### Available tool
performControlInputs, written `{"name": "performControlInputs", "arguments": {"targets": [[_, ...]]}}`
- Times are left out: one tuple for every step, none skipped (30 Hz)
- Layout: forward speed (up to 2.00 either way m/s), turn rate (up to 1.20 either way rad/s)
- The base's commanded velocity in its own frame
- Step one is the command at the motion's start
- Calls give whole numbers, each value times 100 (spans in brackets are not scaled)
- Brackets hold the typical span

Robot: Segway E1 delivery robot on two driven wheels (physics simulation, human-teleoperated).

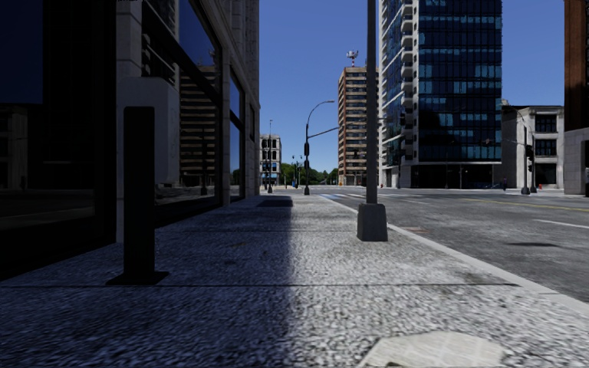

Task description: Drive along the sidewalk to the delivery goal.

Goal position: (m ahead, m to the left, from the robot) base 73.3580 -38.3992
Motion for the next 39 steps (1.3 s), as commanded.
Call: {"name": "performControlInputs", "arguments": {"targets": [[200,0],[200,0],[200,0],[200,0],[200,0],[200,0],[200,0],[200,0],[200,0],[200,0],[200,0],[200,0],[200,0],[200,0],[200,0],[200,0],[200,0],[200,0],[200,0],[200,0],[200,0],[200,0],[200,0],[200,0],[200,0],[200,0],[200,0],[200,0],[200,0],[200,0],[200,0],[200,0],[200,0],[200,0],[200,0],[200,0],[200,0],[200,0],[200,0]]}}
